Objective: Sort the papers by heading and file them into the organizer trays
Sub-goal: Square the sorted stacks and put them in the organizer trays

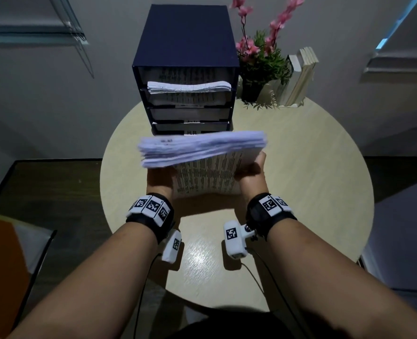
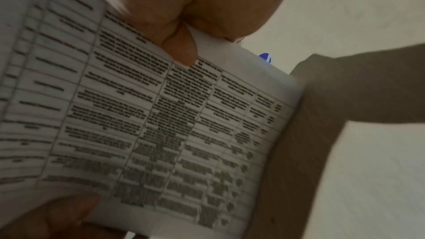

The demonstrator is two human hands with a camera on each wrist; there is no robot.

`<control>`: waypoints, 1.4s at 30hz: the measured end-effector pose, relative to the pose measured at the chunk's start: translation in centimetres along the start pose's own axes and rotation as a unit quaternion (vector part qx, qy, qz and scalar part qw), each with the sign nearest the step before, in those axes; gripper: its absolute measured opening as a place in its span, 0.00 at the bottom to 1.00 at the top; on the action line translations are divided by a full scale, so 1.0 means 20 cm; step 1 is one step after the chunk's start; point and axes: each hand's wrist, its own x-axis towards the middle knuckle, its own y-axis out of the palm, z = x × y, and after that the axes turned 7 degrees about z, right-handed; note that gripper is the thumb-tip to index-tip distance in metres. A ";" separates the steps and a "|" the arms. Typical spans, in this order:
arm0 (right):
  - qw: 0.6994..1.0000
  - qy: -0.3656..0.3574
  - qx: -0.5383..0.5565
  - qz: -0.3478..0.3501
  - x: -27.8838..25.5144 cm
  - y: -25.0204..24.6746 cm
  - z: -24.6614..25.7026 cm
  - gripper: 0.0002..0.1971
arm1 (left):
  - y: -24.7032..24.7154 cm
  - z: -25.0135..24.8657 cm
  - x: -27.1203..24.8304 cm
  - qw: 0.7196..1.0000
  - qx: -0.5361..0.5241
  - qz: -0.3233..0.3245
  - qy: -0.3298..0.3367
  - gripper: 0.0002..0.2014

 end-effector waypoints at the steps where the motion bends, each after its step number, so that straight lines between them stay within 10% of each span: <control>1: 1.000 0.014 0.006 -0.010 0.01 0.01 0.00 0.30 | 0.00 0.00 0.00 0.999 -0.035 0.002 0.019 0.19; 5: 0.997 0.035 -0.071 0.009 0.08 0.02 -0.12 0.37 | -0.01 0.04 0.00 0.993 -0.092 0.008 0.079 0.18; 10: 0.995 -0.056 -0.077 -0.010 0.04 0.07 -0.05 0.17 | 0.01 0.10 0.02 0.994 -0.001 0.006 0.111 0.10; 17: 0.991 -0.099 -0.091 -0.024 0.01 0.12 -0.10 0.40 | 0.00 0.08 0.00 0.986 -0.085 0.008 0.143 0.23; 24: 0.998 -0.061 0.022 -0.025 0.04 0.10 -0.11 0.26 | -0.02 -0.21 -0.04 0.954 -0.183 -0.072 0.228 0.36; 34: 0.994 -0.052 0.086 0.035 0.05 0.09 -0.08 0.26 | -0.01 -0.35 0.01 0.955 -0.153 -0.177 0.183 0.04; 38: 0.998 -0.031 0.054 0.020 0.08 0.08 -0.11 0.25 | -0.05 -0.27 0.04 0.957 -0.113 -0.077 0.255 0.27; 42: 1.000 -0.016 0.014 0.004 0.13 0.07 -0.13 0.30 | -0.11 -0.01 0.08 0.992 0.021 0.052 0.113 0.44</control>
